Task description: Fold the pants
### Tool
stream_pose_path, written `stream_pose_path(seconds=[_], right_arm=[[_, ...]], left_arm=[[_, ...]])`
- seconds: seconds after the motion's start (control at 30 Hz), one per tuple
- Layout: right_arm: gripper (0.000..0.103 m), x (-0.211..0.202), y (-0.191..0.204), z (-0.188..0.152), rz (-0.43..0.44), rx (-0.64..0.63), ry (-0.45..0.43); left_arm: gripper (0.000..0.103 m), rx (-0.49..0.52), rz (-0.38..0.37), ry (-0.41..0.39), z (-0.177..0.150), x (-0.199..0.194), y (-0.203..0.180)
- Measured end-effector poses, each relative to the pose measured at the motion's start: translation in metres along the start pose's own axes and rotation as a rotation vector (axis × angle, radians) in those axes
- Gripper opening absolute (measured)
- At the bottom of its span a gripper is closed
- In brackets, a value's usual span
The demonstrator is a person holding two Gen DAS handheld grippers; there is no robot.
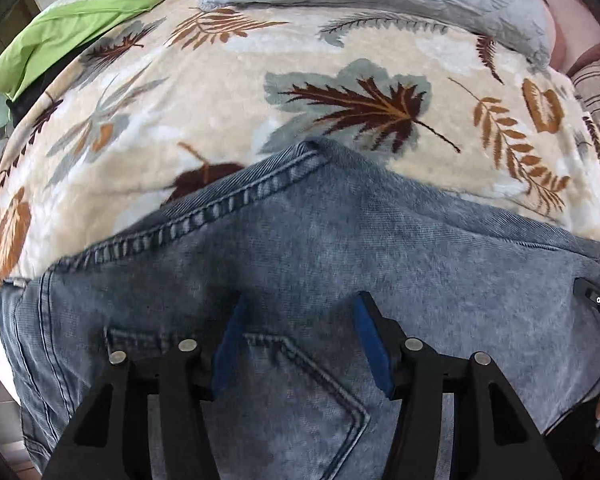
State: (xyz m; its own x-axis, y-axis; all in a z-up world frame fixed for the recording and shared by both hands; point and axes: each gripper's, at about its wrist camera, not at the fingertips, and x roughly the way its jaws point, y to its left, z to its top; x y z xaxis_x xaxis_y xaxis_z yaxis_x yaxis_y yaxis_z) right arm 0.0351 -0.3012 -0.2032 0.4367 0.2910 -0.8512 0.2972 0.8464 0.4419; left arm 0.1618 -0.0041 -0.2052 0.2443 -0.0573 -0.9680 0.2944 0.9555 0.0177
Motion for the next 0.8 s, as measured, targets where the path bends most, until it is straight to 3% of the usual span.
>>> stream_pose_path(seconds=[0.17, 0.33, 0.43, 0.63, 0.8], right_arm=[[0.009, 0.005, 0.008, 0.006, -0.052, -0.046, -0.019], [0.009, 0.005, 0.007, 0.006, -0.040, -0.037, -0.042], [0.009, -0.002, 0.007, 0.003, -0.029, -0.037, -0.058], [0.012, -0.017, 0.030, -0.011, -0.030, -0.133, -0.128], [0.012, -0.016, 0.058, -0.027, -0.009, -0.228, -0.144]], left_arm=[[0.062, 0.012, 0.018, -0.014, 0.011, 0.005, -0.005], [0.062, 0.009, 0.005, -0.030, 0.013, -0.003, 0.005], [0.062, 0.013, 0.013, -0.061, -0.005, -0.021, 0.008], [0.062, 0.037, 0.040, -0.281, -0.059, -0.083, 0.011], [0.065, 0.074, 0.020, -0.307, -0.081, -0.092, -0.014]])
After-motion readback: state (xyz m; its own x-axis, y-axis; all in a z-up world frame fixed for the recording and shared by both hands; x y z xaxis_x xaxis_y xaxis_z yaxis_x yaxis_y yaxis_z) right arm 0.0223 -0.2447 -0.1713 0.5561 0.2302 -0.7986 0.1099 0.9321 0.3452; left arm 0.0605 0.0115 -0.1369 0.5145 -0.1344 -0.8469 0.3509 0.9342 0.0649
